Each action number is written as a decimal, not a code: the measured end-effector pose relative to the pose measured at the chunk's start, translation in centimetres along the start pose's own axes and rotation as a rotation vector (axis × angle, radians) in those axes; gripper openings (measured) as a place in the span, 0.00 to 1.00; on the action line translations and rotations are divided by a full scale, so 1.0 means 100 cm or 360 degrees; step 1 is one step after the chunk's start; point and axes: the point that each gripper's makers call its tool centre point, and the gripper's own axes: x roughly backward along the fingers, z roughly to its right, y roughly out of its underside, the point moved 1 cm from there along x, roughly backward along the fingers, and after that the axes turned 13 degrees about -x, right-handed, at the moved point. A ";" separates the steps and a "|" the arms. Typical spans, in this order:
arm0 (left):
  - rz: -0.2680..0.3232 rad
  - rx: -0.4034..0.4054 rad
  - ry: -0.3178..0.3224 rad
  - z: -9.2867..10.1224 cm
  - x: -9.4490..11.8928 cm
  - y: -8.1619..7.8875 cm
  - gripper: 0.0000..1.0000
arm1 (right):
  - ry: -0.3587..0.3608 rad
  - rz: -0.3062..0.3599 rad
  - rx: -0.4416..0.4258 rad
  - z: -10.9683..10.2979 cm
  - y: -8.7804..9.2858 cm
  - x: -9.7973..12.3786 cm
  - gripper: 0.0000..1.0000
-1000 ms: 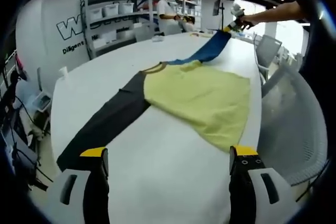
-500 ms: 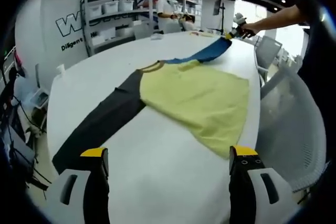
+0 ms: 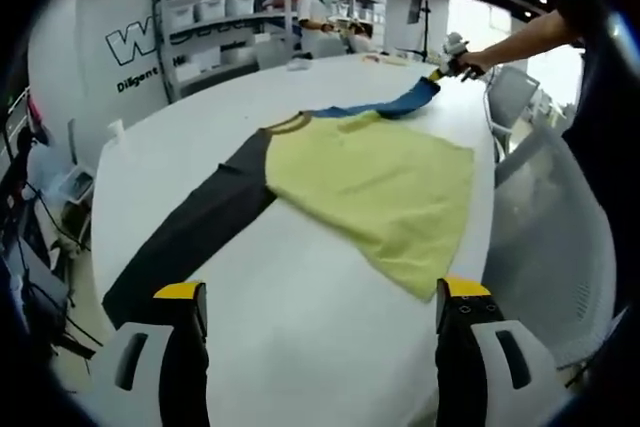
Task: Fold the garment on the visible template until the final outline fits inside the template.
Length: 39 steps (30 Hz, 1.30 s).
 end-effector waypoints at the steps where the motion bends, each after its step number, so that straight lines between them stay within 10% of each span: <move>1: 0.0001 0.0002 -0.0004 0.000 0.000 -0.001 0.94 | 0.0022 0.0014 0.0023 0.004 -0.001 0.000 0.00; 39: 0.0108 -0.0039 0.0001 0.012 -0.007 -0.020 0.95 | -0.0220 0.0066 0.0519 -0.035 0.000 0.041 0.28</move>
